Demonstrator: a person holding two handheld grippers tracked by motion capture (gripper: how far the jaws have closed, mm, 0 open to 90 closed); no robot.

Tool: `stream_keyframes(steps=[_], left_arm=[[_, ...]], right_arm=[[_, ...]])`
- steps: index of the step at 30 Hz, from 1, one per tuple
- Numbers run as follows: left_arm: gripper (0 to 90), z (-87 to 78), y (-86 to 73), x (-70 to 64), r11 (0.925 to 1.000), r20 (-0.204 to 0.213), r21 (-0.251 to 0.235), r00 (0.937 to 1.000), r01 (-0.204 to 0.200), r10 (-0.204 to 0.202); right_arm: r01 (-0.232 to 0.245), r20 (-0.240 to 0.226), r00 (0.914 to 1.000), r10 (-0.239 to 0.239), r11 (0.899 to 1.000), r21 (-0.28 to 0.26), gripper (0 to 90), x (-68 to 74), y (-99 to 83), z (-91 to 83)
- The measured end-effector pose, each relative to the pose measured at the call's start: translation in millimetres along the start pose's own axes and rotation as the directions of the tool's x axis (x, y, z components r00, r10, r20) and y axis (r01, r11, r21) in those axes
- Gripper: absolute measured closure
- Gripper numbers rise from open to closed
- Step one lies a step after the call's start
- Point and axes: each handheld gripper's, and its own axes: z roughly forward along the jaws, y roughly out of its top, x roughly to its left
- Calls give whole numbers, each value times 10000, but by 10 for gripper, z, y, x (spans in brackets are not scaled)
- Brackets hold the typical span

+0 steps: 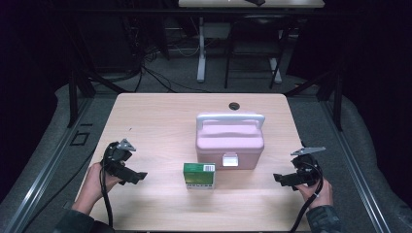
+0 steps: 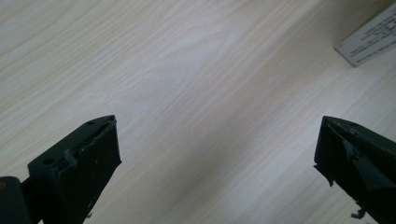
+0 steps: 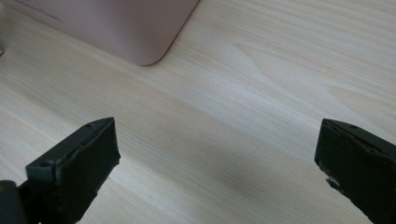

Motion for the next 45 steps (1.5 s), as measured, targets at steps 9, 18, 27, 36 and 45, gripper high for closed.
stream_keyframes(steps=[9, 18, 27, 36, 45], left_arm=[[2, -168, 281, -68, 9965, 512, -19, 9952, -834, 834], [2, -277, 516, -172, 9871, 893, 160, 9835, -1592, 1572], [2, -367, 715, -253, 9774, 1233, 93, 9702, -2113, 2086], [2, -415, 909, -382, 9520, 1526, 397, 9434, -3034, 2943], [0, -427, 1123, -550, 9168, 1839, 568, 9067, -3953, 3795]], right_arm=[[-67, -67, 10000, 67, 10000, 14, 0, 2, -2, 2], [-119, -233, 9997, 119, 9999, 20, 0, -12, -8, 10], [-160, -292, 9994, 158, 9999, -43, 0, -16, -9, 3], [-64, -359, 9993, 65, 10000, 19, 0, -2, -7, 16], [-49, -389, 9992, 51, 10000, 48, 0, -3, -6, 21]])
